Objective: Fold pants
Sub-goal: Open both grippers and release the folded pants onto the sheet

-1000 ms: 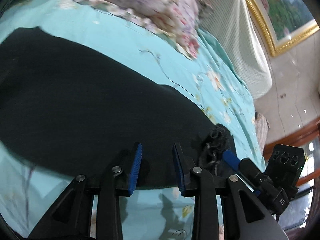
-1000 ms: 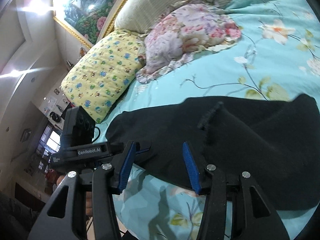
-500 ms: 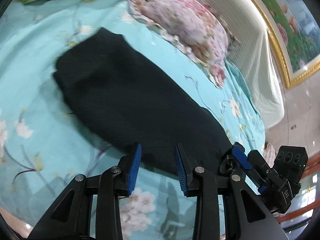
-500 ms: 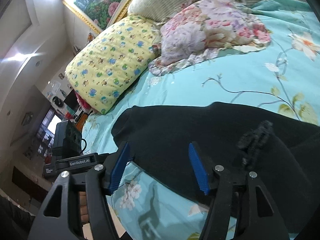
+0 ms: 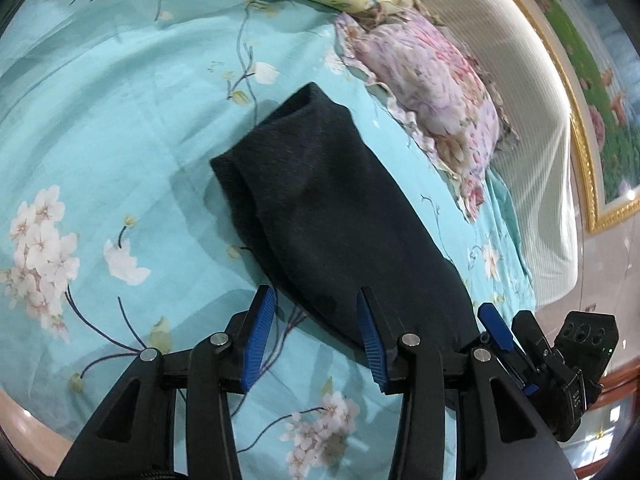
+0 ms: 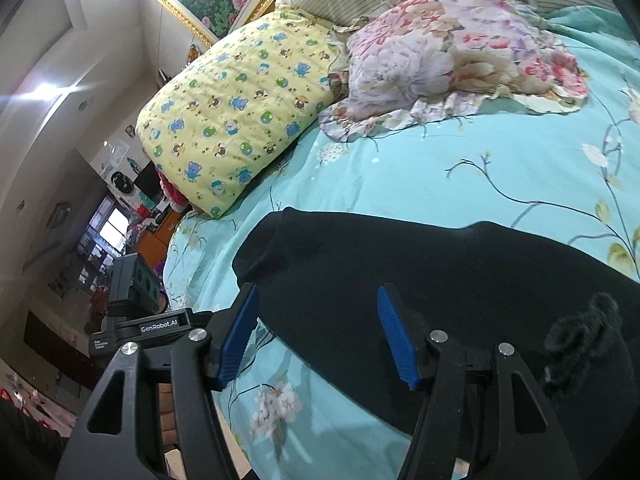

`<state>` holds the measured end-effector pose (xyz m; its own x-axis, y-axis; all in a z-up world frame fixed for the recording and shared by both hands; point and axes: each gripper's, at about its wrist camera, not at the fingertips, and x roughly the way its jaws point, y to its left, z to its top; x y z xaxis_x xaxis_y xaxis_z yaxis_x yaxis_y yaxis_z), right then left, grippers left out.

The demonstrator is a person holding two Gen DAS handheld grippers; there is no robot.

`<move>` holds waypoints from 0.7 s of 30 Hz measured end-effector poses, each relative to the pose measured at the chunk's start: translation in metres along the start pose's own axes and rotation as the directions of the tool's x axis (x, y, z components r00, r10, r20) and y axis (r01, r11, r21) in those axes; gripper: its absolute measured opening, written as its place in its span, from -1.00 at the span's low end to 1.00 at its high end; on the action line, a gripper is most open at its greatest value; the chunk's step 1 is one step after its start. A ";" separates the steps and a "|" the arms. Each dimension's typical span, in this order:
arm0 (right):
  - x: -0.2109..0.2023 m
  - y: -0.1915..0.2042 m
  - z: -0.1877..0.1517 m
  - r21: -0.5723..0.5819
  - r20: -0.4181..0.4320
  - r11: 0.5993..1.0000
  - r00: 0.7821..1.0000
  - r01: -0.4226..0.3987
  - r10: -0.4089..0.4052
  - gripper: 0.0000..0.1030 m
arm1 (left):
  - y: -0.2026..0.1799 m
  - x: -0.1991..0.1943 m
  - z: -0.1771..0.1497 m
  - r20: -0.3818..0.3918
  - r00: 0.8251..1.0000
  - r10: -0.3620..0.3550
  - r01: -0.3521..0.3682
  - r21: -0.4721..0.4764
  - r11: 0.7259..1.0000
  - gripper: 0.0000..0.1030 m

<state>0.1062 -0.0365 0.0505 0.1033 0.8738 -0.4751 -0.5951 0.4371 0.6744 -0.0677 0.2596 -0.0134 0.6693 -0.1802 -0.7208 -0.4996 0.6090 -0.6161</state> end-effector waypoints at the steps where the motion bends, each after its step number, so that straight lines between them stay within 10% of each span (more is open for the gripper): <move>1: 0.003 0.001 0.002 -0.005 -0.006 1.000 1.000 -0.002 0.002 0.22 | 0.002 0.001 0.001 0.000 1.000 0.000 0.000 -0.009 1.000 -0.13; 21: 0.114 0.030 0.069 -0.246 -0.205 0.969 0.978 -0.008 -0.044 0.23 | 0.025 0.016 0.022 0.006 1.000 0.030 -0.029 -0.111 0.993 -0.10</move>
<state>0.1548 0.0908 0.0552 -0.0358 0.7917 -0.6099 -0.7737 0.3644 0.5183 -0.0572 0.2887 -0.0334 0.6573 -0.1575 -0.7370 -0.5766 0.5246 -0.6264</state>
